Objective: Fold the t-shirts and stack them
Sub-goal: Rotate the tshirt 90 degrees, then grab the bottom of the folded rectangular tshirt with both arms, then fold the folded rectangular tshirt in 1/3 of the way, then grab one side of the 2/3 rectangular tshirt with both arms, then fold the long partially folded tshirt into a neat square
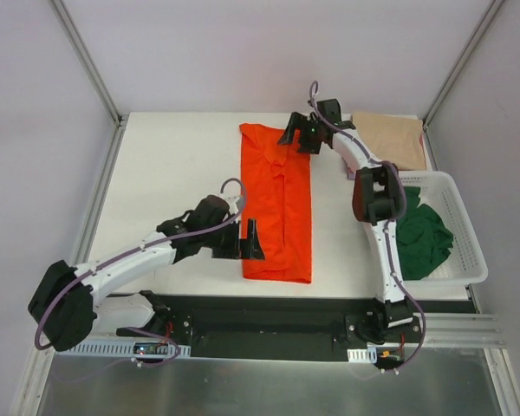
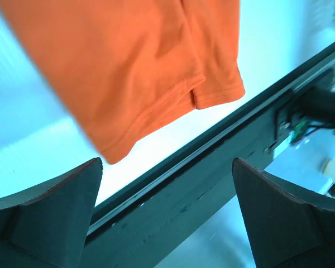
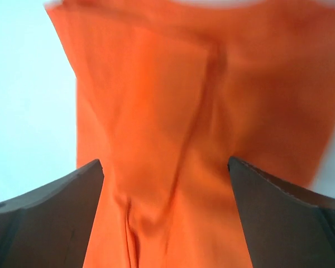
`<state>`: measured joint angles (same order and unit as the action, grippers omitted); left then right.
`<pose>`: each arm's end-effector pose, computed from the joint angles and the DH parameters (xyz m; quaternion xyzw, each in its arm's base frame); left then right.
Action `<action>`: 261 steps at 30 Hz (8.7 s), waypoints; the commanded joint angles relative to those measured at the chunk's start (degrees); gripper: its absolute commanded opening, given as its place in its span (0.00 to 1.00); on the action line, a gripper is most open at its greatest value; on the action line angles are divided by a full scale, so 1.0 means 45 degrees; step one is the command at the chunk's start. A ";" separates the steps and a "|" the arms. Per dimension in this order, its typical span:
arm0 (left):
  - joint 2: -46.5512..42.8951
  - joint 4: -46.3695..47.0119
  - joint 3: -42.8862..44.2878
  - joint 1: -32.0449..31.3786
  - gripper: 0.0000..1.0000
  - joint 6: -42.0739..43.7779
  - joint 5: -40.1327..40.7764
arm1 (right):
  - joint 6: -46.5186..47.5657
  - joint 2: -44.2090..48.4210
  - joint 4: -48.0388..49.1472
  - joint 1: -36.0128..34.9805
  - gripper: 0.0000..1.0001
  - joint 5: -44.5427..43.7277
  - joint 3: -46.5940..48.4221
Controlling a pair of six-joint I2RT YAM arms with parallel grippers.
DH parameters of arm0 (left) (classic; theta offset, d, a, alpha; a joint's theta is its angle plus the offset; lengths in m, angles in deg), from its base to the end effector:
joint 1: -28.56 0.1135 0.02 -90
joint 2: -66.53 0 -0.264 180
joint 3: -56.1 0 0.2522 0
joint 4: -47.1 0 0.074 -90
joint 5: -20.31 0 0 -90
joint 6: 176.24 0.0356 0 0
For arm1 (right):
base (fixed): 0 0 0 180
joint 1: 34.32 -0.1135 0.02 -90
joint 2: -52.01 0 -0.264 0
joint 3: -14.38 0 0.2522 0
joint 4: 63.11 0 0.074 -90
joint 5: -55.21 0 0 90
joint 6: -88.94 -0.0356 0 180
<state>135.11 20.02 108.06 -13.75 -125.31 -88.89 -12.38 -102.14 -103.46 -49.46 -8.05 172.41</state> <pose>0.1719 -0.1723 0.2128 0.0912 0.9044 -0.3690 0.1940 0.5695 0.1707 0.1828 -0.1330 0.8647 0.3013 0.3792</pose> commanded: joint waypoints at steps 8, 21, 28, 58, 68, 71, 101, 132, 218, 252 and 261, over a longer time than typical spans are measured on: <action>-0.0534 -0.0575 0.1355 0.0045 0.99 0.0341 0.2393 | 0.4836 0.7747 -0.2137 -0.1986 0.96 -0.4336 -0.4711; 0.2747 -0.1921 0.2839 -0.1847 0.95 0.0284 0.3385 | 0.1151 1.6845 -0.1028 -0.4544 0.96 -0.7721 -1.7535; 0.4153 -0.2391 0.3484 -0.2454 0.79 0.0576 0.4188 | -0.1623 1.9917 0.0458 -0.5776 0.95 -0.5007 -2.2875; 0.2613 -0.3369 0.1240 -0.3275 0.05 -0.1219 0.5537 | -0.3952 2.0269 0.1804 -0.7241 0.03 -0.4500 -2.6414; -0.0548 -0.2431 -0.0459 -0.3392 0.00 -0.2314 0.4403 | -0.3835 2.2085 0.2295 -0.8902 0.00 -0.3658 -2.6240; -0.1059 -0.2080 -0.0344 -0.3392 0.00 -0.2042 0.4501 | -0.3367 2.2263 0.2334 -0.8902 0.00 -0.3891 -2.5656; 0.7903 -0.1258 0.9068 0.3736 0.00 0.1962 0.2628 | 0.1478 1.2265 0.2783 -0.2731 0.00 -0.3522 -1.5948; 0.5016 -0.1298 0.5928 0.5104 0.99 0.1494 0.3719 | 0.2768 1.0549 0.2979 -0.4449 0.90 -0.0298 -1.4642; -0.2830 -0.3500 0.0498 0.5319 0.00 -0.0420 0.3915 | 0.4119 1.6089 0.2254 -0.8684 0.01 0.5286 -1.9168; 0.2979 -0.2059 0.6353 0.3581 0.00 0.0537 0.3076 | -0.0767 1.9118 0.6493 -0.5974 0.00 0.3786 -2.4401; 0.6906 -0.2040 0.9088 0.3171 0.00 0.0713 0.2725 | -0.1528 1.8865 0.7080 -0.4294 0.00 0.2026 -2.5418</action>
<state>161.16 8.78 142.55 1.27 -123.85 -78.09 -16.75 -17.66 -73.67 -70.81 3.18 59.41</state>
